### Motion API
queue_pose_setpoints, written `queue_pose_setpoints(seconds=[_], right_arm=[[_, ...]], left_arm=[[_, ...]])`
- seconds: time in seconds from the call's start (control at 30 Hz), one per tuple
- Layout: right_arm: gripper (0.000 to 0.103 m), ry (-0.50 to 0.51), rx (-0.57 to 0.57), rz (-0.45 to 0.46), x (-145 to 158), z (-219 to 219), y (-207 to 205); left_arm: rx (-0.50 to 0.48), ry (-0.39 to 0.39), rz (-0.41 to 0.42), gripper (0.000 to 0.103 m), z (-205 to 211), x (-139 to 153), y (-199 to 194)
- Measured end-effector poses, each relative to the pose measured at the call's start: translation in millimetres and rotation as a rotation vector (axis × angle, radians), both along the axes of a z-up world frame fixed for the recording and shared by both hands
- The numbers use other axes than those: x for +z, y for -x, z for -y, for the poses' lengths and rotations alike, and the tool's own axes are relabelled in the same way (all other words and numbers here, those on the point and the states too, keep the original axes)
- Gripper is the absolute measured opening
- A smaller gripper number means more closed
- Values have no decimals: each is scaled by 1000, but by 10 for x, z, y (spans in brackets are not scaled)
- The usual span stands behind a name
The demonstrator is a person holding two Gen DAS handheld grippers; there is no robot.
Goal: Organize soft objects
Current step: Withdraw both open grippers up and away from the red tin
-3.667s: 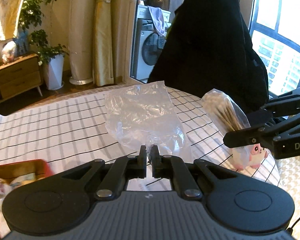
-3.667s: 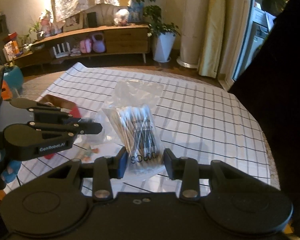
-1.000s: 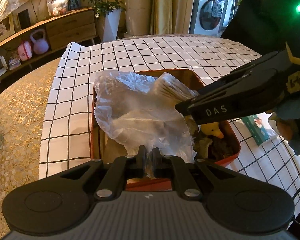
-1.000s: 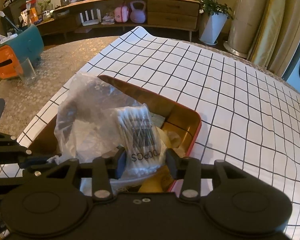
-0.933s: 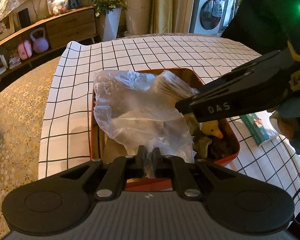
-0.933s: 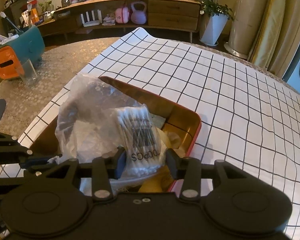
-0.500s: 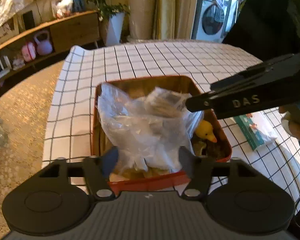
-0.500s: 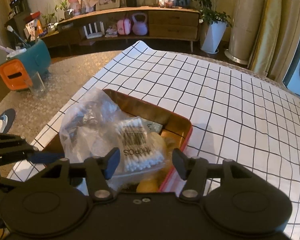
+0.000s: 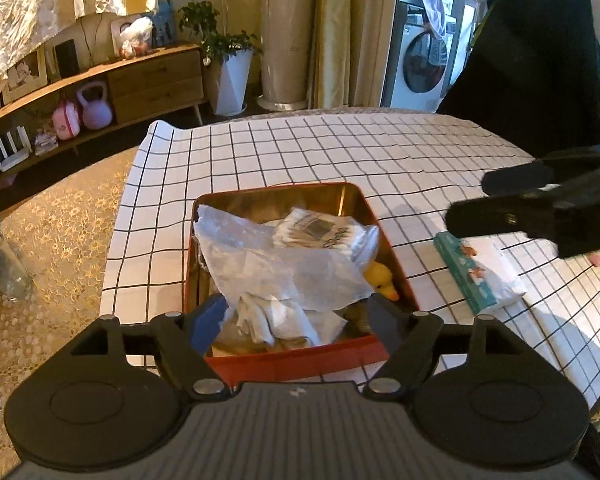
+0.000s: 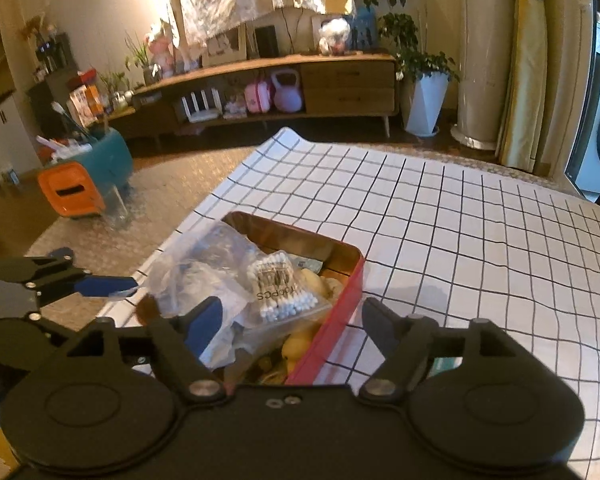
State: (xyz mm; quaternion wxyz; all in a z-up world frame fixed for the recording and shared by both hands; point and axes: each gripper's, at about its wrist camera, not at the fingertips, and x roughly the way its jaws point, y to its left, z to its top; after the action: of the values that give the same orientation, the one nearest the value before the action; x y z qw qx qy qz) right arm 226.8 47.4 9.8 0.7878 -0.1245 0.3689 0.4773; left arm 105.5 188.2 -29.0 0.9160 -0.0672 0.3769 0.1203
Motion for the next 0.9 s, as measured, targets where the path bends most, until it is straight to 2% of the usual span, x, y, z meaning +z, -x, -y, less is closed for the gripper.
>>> queue_pose_setpoints(seconds=[0.27,0.53,0.73,0.9], right_arm=[[90,-70,31,23,181,428,234],[97,-123,55,70,248,788,532],[103,-173,29,111,284,1022,697],[103,-238,-2,164,316,1231,831]], left_arm=[[-7,16,35,82,167,115,130],[-26,-7,75,86,416,254,233],[-61,-37,111,86,640,337,293],[-96,-22,159,99,783,392,350]])
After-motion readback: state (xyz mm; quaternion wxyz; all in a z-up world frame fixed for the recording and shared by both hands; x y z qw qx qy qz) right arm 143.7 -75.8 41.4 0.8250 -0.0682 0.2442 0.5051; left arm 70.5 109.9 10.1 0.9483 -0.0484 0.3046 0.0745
